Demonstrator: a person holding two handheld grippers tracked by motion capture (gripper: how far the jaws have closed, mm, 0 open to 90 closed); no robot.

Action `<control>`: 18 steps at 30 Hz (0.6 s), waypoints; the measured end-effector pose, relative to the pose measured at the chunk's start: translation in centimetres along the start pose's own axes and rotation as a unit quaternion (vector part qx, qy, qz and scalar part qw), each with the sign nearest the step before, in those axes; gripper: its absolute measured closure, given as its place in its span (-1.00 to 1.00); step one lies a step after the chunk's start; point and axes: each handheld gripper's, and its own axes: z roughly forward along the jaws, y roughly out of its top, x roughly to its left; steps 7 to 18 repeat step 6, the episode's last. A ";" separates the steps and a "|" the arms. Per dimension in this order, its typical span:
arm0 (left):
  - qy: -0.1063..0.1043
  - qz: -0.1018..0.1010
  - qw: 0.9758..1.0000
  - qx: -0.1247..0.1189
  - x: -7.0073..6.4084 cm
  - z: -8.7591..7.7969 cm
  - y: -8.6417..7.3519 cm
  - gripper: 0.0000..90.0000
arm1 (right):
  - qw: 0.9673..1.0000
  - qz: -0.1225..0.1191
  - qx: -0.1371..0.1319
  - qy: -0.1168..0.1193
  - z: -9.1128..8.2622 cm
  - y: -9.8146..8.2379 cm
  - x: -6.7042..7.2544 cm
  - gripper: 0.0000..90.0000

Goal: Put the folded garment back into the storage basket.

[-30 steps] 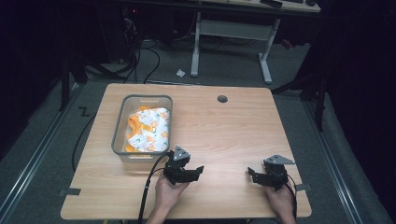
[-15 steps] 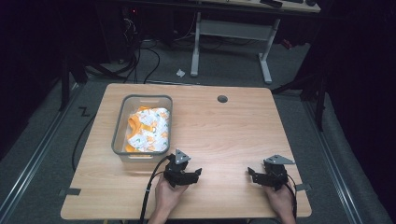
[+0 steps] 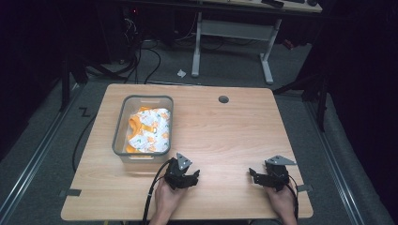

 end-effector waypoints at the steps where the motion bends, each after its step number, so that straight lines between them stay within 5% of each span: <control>1: 0.003 0.002 1.000 0.001 0.0 0.0 0.0 -0.26 | 1.000 0.000 0.000 0.000 0.0 0.0 0.0 -0.50; 4: 0.009 0.014 1.000 0.006 -0.3 0.1 0.1 -0.34 | 1.000 0.000 0.000 0.000 0.0 0.0 0.0 -0.50; 18: 0.008 0.014 1.000 0.007 -0.2 0.1 0.1 -0.35 | 1.000 0.000 0.000 0.000 0.0 0.0 0.0 -0.49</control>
